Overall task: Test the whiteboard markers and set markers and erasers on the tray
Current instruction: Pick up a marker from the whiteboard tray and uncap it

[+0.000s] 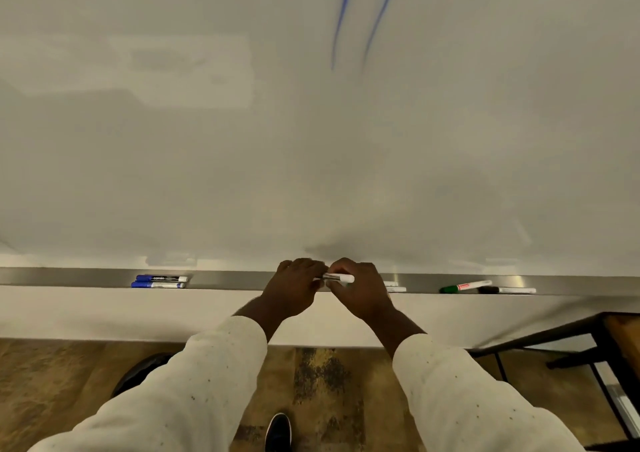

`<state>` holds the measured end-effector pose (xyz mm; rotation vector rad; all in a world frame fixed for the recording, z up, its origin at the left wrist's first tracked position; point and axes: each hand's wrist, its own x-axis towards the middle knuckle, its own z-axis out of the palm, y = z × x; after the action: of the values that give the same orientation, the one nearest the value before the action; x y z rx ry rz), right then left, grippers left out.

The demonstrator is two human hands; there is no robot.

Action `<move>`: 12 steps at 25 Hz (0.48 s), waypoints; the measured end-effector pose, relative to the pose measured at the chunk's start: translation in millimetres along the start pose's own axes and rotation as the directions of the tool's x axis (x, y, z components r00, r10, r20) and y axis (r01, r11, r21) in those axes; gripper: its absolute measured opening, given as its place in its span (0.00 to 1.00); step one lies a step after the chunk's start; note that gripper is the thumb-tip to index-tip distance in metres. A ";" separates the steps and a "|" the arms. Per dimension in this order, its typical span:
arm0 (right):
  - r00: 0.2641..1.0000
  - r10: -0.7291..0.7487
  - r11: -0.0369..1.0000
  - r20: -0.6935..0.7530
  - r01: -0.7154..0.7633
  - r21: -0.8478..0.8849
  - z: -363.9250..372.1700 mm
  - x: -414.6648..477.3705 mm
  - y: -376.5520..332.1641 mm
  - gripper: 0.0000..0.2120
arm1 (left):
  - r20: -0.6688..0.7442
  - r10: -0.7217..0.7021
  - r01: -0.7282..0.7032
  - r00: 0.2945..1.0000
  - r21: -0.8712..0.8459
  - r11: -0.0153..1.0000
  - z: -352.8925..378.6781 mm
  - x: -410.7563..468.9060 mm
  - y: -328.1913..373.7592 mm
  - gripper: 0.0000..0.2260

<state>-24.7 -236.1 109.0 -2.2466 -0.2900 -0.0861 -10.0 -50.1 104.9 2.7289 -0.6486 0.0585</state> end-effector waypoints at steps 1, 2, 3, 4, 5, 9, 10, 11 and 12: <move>1.000 0.012 0.999 -0.012 -0.011 0.047 -7.7 -5.3 -4.2 0.06 | -0.008 -0.001 0.001 1.000 -0.007 1.000 -3.5 -1.4 6.1 0.12; 0.999 0.034 0.996 -0.027 -0.032 0.085 -15.1 -10.0 -6.1 0.07 | -0.014 0.005 -0.005 1.000 -0.005 1.000 -7.6 -2.1 12.0 0.10; 0.997 0.056 0.992 -0.047 -0.050 0.117 -23.0 -14.0 -7.3 0.08 | -0.020 0.010 -0.010 1.000 0.009 1.000 -11.7 -2.2 17.4 0.08; 0.995 0.072 0.988 -0.075 -0.061 0.138 -30.9 -17.9 -8.2 0.11 | -0.026 0.006 -0.005 1.000 0.024 1.000 -15.5 -2.3 22.6 0.07; 0.992 0.077 0.987 -0.102 -0.061 0.152 -37.9 -22.2 -8.7 0.14 | -0.035 -0.008 0.009 0.999 0.034 0.999 -19.5 -3.3 28.1 0.06; 0.977 0.058 0.992 -0.206 -0.032 0.124 -58.7 -34.9 -9.2 0.21 | -0.097 -0.064 0.067 0.993 0.038 0.997 -30.1 -8.5 44.9 0.07; 0.963 0.030 0.998 -0.267 -0.014 0.062 -62.5 -38.8 -7.9 0.24 | -0.119 -0.069 0.073 0.990 0.026 0.997 -32.5 -11.3 49.2 0.07; 0.946 -0.022 0.999 -0.324 0.010 -0.039 -65.8 -42.0 -5.9 0.27 | -0.142 -0.071 0.073 0.987 0.009 0.997 -34.7 -14.2 52.9 0.07; 0.931 -0.094 0.986 -0.353 0.038 -0.163 -68.4 -44.2 -4.3 0.29 | -0.168 -0.069 0.069 0.983 -0.005 0.998 -37.0 -17.3 56.0 0.07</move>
<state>-66.2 -293.9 148.9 -2.3179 -0.1643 -0.5679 -49.0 -77.5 155.3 2.7074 -0.5054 0.2694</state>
